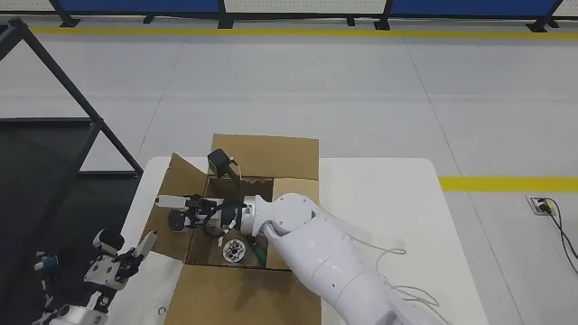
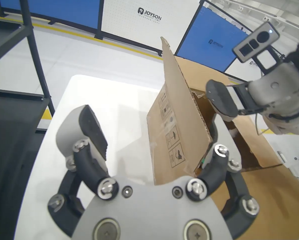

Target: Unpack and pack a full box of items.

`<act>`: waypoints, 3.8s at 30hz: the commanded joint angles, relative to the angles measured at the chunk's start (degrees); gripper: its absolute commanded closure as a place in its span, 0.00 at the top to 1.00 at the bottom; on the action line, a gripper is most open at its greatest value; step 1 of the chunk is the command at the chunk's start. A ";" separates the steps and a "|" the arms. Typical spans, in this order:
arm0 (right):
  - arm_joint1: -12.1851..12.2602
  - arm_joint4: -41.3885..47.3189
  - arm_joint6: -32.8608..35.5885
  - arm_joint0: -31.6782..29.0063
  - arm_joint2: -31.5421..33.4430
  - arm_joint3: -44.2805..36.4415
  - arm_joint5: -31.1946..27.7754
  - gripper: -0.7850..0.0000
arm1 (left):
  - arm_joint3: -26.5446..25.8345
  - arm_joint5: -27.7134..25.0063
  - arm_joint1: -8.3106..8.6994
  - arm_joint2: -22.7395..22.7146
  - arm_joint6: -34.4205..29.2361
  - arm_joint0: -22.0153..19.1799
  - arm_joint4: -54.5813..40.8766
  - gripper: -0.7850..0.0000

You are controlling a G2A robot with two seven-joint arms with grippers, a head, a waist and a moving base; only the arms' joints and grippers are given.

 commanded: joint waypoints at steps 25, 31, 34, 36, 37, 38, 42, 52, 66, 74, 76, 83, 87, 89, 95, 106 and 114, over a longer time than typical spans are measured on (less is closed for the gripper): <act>11.93 -25.19 -14.68 -15.64 13.55 -34.77 6.33 1.00 | 3.59 7.26 -0.08 1.30 -6.31 -4.68 0.23 1.00; 13.66 -30.63 -13.81 -19.87 15.82 -43.52 15.75 1.00 | 7.05 7.57 0.13 2.72 -10.56 -7.20 1.58 1.00; 13.66 -30.63 -13.81 -19.87 15.82 -43.52 15.75 1.00 | 8.17 7.31 0.23 3.48 -12.33 -8.05 2.37 1.00; 13.66 -30.63 -13.81 -19.87 15.82 -43.52 15.75 1.00 | 8.17 7.31 0.23 3.48 -12.33 -8.05 2.37 1.00; 13.66 -30.63 -13.81 -19.87 15.82 -43.52 15.75 1.00 | 8.17 7.31 0.23 3.48 -12.33 -8.05 2.37 1.00; 13.66 -30.63 -13.81 -19.87 15.82 -43.52 15.75 1.00 | 8.17 7.31 0.23 3.48 -12.33 -8.05 2.37 1.00; 13.91 -30.14 -14.80 -21.68 16.45 -45.30 15.22 1.00 | 8.17 7.31 0.23 3.48 -12.33 -8.05 2.37 1.00; 15.39 -30.16 -16.20 -27.33 20.00 -52.64 12.12 1.00 | 9.47 7.76 0.44 5.04 -14.39 -8.53 6.97 1.00; 17.04 -30.73 -16.51 -33.15 22.53 -60.80 10.32 1.00 | 10.05 4.68 0.77 7.99 -18.72 -9.23 10.04 1.00; 17.53 -30.52 -16.70 -33.94 22.44 -61.87 10.28 1.00 | 10.18 3.84 0.95 8.68 -20.12 -9.32 10.89 1.00; 17.63 -30.43 -16.65 -33.99 22.32 -61.98 10.16 1.00 | 10.43 3.70 1.00 8.86 -20.82 -9.45 11.12 1.00; 17.93 -29.50 -16.35 -33.91 21.88 -61.61 9.68 1.00 | 11.07 3.74 1.14 9.65 -21.95 -9.83 12.41 1.00; 18.12 -28.82 -15.84 -33.76 21.77 -61.53 9.50 1.00 | 11.37 3.74 1.22 9.93 -22.36 -9.89 12.92 1.00; 18.21 -28.55 -15.69 -33.67 21.69 -61.44 9.40 1.00 | 11.49 3.86 1.26 10.03 -22.52 -9.94 13.25 1.00; 18.39 -28.19 -15.71 -33.15 21.14 -61.31 9.74 1.00 | 10.10 5.07 1.41 7.16 -21.14 -9.24 10.80 1.00; 18.93 -27.01 -15.28 -33.09 21.30 -61.25 8.53 1.00 | -3.19 7.33 1.74 -4.57 -17.81 -2.77 4.69 1.00; 19.81 -25.42 -13.93 -34.48 23.28 -61.16 7.08 1.00 | -12.03 6.36 1.66 -10.58 -15.78 0.36 -0.23 1.00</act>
